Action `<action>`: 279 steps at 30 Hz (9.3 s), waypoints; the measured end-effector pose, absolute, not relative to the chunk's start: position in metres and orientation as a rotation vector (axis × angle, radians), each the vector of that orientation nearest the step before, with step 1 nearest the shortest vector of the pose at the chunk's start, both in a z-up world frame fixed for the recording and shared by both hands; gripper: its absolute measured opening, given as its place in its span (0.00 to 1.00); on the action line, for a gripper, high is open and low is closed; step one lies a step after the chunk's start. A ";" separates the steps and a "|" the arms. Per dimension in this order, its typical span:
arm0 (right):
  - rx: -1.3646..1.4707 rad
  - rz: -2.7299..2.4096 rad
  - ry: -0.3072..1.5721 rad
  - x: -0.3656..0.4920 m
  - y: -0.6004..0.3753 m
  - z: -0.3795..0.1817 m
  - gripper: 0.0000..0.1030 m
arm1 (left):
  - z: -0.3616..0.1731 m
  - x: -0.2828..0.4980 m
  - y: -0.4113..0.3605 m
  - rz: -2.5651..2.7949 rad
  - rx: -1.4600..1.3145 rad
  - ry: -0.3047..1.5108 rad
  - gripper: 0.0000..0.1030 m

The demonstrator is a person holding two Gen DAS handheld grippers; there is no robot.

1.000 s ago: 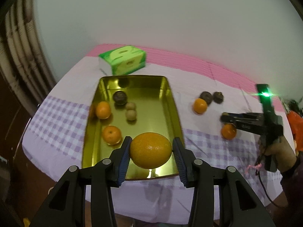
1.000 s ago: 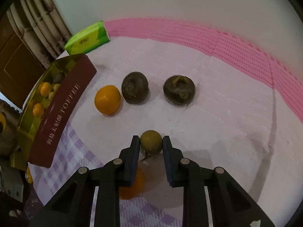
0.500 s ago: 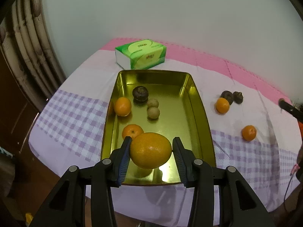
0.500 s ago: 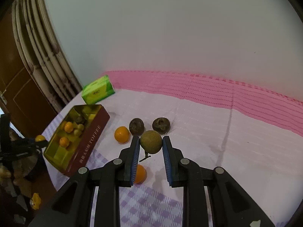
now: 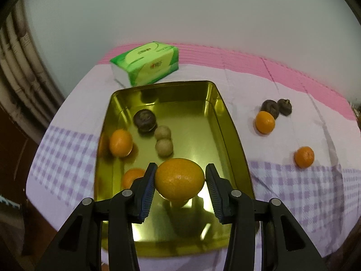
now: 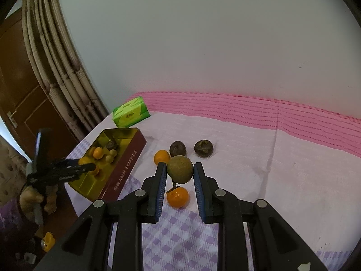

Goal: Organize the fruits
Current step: 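Lower the orange into the tray and open the left gripper while the right gripper grasps a small green fruit, then carry the green fruit into the tin tray and open the right gripper, then close the left gripper on a second yellow orange, then carry the orange toward the tray while the right gripper grasps a dark brown fruit, then lower the yellow orange into the tin tray and open the left gripper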

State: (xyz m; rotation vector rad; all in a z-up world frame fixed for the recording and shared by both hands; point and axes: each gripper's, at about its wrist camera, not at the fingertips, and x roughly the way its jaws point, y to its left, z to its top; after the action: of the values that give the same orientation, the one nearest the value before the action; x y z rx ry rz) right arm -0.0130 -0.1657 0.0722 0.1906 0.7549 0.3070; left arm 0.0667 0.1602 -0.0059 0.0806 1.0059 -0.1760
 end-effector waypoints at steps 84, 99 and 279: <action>-0.061 0.588 1.025 0.102 0.092 -0.020 0.23 | 0.021 -0.022 0.239 0.257 -0.021 0.919 0.80; 0.070 0.601 0.876 0.065 0.058 0.031 0.41 | 0.017 -0.022 0.230 0.251 0.030 0.926 0.85; 0.245 0.000 0.859 -0.008 -0.279 -0.061 0.40 | -0.062 0.139 0.149 -0.178 0.031 1.138 0.38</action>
State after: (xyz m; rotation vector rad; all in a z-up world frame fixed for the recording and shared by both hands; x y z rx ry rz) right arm -0.0079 -0.2794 -0.0614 0.2447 0.8588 0.0003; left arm 0.1391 0.1489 -0.0622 0.0313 1.1375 -0.1779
